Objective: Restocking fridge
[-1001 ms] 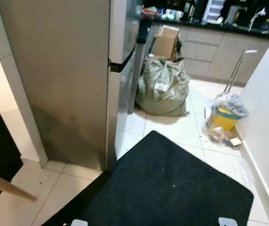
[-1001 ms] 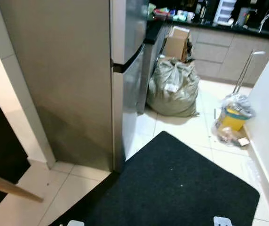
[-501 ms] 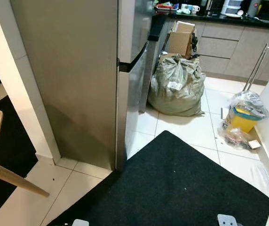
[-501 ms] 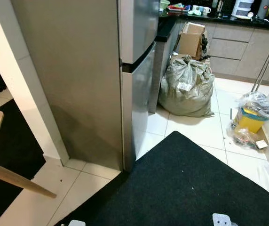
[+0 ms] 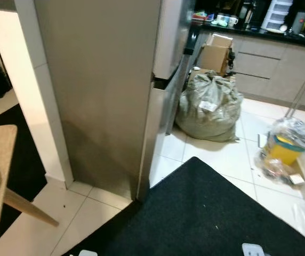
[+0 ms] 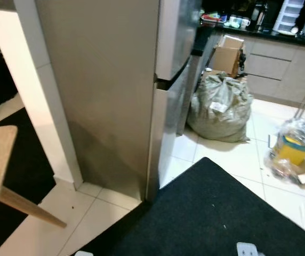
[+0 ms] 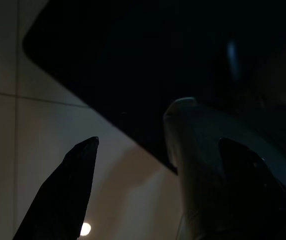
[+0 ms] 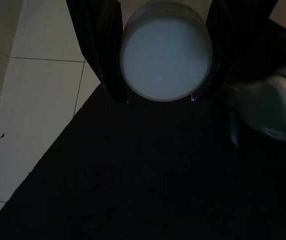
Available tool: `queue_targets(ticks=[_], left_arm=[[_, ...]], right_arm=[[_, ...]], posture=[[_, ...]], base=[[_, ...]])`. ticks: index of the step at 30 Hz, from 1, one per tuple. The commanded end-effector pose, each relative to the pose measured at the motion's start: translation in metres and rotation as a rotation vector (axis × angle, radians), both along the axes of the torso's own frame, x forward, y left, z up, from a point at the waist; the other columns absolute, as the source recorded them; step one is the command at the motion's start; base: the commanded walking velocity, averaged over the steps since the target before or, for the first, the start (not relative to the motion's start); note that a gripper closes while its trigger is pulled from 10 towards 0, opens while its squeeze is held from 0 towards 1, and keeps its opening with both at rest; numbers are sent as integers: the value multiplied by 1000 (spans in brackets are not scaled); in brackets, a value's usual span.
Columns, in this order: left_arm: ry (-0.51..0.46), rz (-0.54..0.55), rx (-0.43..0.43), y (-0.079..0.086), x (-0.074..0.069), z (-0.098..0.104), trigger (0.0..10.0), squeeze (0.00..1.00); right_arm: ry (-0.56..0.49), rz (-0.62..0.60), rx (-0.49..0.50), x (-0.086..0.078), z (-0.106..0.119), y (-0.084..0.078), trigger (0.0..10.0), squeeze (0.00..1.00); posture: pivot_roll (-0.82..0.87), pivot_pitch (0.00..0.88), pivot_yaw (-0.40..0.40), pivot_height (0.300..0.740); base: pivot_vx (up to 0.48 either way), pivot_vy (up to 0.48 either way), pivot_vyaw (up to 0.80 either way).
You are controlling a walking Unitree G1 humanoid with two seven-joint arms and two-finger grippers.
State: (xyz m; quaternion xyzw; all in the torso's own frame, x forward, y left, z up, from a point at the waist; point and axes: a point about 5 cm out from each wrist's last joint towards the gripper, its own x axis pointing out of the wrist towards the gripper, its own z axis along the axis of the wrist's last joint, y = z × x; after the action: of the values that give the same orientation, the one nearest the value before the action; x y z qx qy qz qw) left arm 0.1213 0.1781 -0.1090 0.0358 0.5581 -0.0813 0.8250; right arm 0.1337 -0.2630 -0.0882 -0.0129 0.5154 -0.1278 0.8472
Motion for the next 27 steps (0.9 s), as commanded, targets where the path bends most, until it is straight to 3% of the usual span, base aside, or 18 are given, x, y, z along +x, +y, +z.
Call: queue_targets(ticks=[1,15,21,27], left_arm=[[-7,-14,-9,-5,3,1,10000,0],[-15,-11,-17,-6,4,1,10000,0],[-21,-3,-28,-7,4,1,10000,0],[-14,-25,-36,-8,4,1,10000,0]], right_arm=[[-8,-2,-17,2,3,-6,10000,0],[-5,7,-23,2,3,-5,10000,0],[-3,8,-24,2,2,-5,10000,0],[-6,9,-25,3,3,-6,10000,0]], posture=[[-65,0,-52,740],[-66,0,-52,740],[-66,0,-52,740],[-67,0,-53,740]], base=[[292,0,0],[296,0,0],[0,0,0],[0,-444,0]])
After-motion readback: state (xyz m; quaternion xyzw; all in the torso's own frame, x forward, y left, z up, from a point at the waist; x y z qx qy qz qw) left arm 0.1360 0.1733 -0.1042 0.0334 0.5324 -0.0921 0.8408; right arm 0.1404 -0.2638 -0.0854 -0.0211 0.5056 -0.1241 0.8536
